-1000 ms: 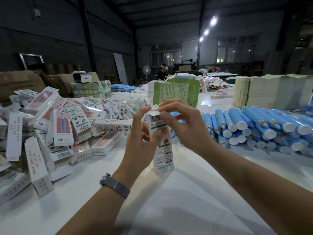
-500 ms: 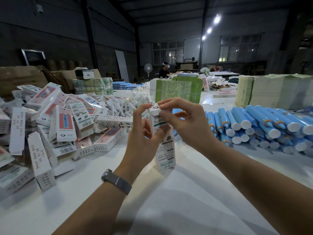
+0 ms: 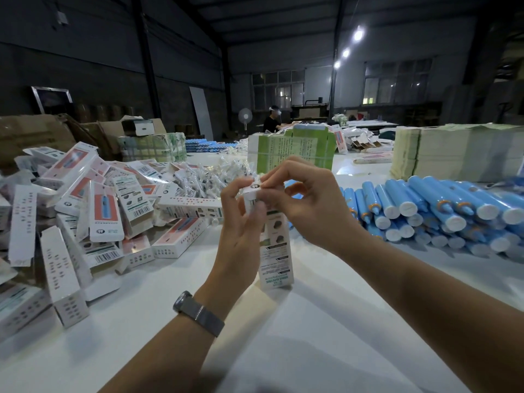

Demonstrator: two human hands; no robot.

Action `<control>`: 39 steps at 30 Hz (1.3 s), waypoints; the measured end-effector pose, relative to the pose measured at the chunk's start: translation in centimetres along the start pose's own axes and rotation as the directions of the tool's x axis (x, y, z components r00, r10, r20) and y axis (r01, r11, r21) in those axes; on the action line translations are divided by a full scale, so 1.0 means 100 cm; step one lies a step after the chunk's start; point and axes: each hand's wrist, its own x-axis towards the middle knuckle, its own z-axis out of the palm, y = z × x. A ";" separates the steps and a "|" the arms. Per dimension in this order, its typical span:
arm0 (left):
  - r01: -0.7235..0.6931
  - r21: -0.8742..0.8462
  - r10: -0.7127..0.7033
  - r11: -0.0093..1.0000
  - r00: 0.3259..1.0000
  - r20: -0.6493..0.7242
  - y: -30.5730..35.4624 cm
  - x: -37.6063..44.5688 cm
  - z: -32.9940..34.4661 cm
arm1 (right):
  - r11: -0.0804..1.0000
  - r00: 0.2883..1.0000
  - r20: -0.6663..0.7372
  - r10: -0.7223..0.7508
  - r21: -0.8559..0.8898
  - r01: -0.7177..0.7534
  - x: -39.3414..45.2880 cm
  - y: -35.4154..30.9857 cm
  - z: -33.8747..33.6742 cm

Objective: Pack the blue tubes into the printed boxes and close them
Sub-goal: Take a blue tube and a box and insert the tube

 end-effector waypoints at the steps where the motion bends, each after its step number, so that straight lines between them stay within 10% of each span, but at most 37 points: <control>1: -0.001 -0.015 0.001 1.000 1.000 -0.005 0.000 -0.001 0.002 | 1.000 1.000 -0.002 -0.011 -0.012 0.011 0.000 0.000 0.001; 39: 0.000 0.043 -0.002 0.999 0.999 0.038 -0.006 0.000 0.006 | 0.983 1.000 -0.004 0.024 -0.179 -0.025 0.004 -0.002 -0.004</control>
